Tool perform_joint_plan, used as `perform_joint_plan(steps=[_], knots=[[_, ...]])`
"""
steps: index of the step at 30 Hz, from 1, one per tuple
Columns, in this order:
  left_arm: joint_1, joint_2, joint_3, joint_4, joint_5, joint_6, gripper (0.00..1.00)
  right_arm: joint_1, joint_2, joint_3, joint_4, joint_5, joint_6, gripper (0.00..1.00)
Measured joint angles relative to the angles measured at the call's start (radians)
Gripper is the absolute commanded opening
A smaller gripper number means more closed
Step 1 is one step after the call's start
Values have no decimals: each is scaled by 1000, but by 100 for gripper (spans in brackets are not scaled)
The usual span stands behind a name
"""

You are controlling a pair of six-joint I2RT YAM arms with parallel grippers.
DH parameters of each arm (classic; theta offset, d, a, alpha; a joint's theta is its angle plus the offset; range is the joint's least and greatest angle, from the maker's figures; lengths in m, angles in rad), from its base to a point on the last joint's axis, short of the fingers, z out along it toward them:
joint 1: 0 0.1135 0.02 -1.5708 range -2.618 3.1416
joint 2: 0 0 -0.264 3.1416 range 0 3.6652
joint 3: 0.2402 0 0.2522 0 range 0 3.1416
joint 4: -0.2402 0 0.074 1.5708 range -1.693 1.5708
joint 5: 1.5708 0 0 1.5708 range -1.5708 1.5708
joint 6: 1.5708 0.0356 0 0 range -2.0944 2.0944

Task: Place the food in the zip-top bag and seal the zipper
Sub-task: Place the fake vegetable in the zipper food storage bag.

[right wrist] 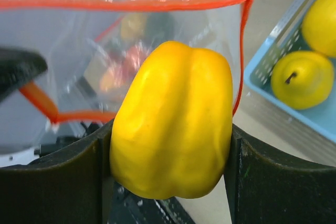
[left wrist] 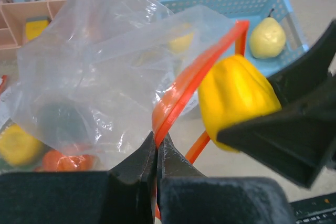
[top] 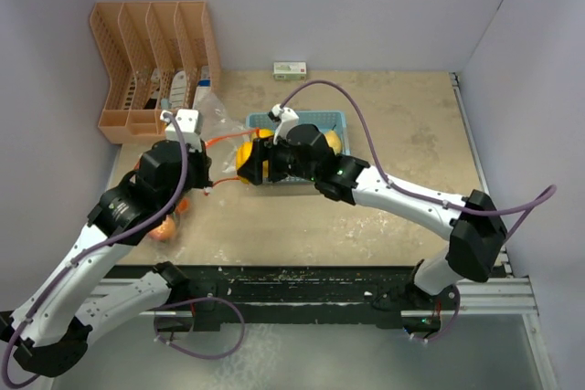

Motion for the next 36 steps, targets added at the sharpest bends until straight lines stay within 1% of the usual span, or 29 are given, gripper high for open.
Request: perform_joint_plan(steps=[3,7,12,15,16,20,23,28,32,34,36], knots=[[0,-28,1,-5,49,-22,0,0,26,74,-14,66,3,50],[0,-53,-14,0,114,-55,0,-2,61,176,-11,133,17,52],[0,-64,-50,5,175,-93,0,-2,158,312,-49,165,35,72],[0,-71,-66,21,206,-113,0,0,205,355,-93,176,43,98],[0,-73,-70,27,216,-117,0,5,216,360,-115,181,41,100],[0,-73,-79,39,232,-127,0,23,221,373,-214,203,23,100],[0,-64,-83,49,230,-127,0,37,195,362,-262,203,7,99],[0,-61,-117,46,179,-127,0,45,31,274,-322,166,-19,99],[0,-61,-149,42,144,-127,0,40,-89,261,-364,190,-34,100],[0,-61,-157,37,131,-127,0,15,-128,262,-386,217,-35,100],[0,-64,-157,33,118,-127,0,-34,-127,274,-412,231,-34,100]])
